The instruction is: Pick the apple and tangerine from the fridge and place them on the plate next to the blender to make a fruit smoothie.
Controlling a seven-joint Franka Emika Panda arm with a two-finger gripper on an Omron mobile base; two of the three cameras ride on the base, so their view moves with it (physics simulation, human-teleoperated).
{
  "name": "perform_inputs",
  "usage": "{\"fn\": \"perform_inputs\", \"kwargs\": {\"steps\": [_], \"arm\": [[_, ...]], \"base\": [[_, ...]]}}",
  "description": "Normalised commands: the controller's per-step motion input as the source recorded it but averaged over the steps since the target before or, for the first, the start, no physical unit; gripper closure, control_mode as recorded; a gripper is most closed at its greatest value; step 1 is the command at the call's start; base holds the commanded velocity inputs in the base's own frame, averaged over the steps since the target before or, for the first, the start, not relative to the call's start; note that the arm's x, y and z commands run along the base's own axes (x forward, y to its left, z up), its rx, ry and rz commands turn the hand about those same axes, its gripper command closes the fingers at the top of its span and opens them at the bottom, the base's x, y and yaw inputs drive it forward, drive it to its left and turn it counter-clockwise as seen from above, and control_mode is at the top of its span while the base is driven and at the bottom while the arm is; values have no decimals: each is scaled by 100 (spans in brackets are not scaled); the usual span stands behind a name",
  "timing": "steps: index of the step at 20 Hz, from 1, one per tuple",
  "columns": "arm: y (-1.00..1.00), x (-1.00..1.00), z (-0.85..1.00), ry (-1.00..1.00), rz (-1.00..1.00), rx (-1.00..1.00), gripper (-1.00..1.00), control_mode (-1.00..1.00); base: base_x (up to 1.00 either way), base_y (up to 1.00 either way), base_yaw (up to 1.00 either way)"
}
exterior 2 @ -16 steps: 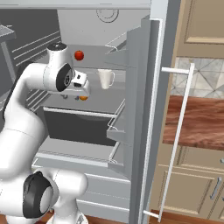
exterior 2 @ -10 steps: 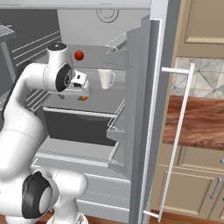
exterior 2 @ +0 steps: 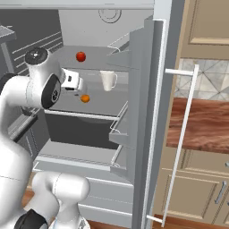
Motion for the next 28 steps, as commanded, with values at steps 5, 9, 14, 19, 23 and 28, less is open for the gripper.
{"fn": "perform_inputs", "kwargs": {"steps": [5,9,14,19,23,28], "arm": [[14,-11,87,-39,0,0,-100,-100],[29,0,95,-19,0,2,-100,-100],[9,12,51,-1,0,1,-100,-100],[8,16,-2,0,-1,0,-100,-100],[23,54,-2,2,-2,0,-100,-100],[16,57,-22,8,0,0,-100,-100]], "base": [[0,0,0],[0,0,0],[0,0,0],[0,0,0],[0,0,0],[0,0,0]]}}
